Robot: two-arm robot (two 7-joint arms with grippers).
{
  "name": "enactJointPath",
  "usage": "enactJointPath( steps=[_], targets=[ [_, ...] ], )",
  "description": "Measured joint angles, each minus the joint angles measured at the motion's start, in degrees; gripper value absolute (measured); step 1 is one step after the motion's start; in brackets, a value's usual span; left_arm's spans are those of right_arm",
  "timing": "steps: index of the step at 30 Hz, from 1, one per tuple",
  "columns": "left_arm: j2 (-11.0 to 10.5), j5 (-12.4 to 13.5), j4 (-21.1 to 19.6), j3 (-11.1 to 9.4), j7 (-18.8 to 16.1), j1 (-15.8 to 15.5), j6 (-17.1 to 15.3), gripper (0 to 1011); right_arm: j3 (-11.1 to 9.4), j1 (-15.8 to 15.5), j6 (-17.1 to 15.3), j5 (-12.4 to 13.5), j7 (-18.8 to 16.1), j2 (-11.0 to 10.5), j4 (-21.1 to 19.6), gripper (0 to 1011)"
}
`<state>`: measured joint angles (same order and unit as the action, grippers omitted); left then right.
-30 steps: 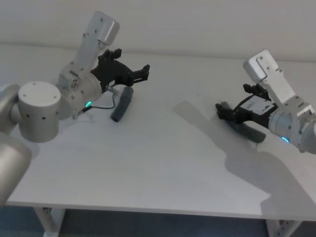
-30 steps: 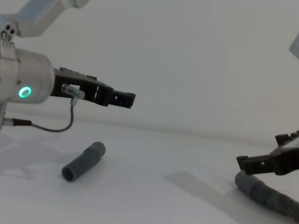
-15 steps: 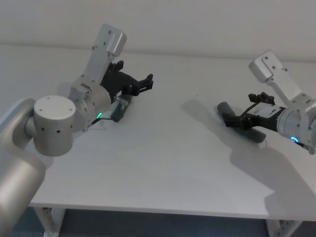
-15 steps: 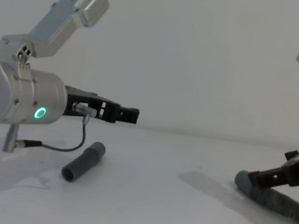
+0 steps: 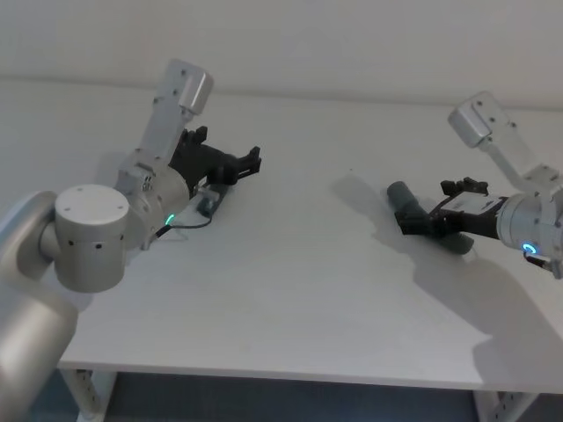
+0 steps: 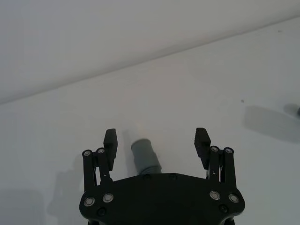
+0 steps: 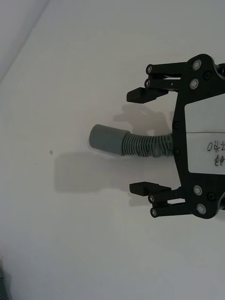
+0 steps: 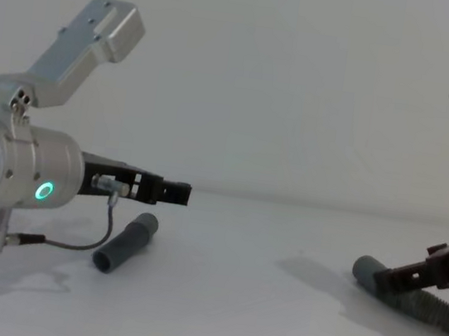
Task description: Use both hands to pick up one end of the pipe from the table, align the ends, and insert them.
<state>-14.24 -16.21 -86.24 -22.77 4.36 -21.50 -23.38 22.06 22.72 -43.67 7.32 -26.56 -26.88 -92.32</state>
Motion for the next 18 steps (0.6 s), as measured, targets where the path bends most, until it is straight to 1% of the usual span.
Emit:
enactJointPath(
  steps=[9,12,18],
  targets=[
    [0.18,-1.09,-0.01,1.24,0.27,0.85,-1.67,1001,0.07,0.57,-1.27,0.57,-0.61,0.28,0.64,1001],
    [0.18,-1.68,0.01,1.67,0.89,0.88,-3.06,1002,0.19,0.82,-1.56,0.63,-0.83,0.37,0.88,1001],
    [-0.04,-2.2,0.14,1.91,1.84,0.51,-5.39,1001,0.5,1.28,-1.94,0.7,-1.15,0.56,1.45,1001]
  ],
)
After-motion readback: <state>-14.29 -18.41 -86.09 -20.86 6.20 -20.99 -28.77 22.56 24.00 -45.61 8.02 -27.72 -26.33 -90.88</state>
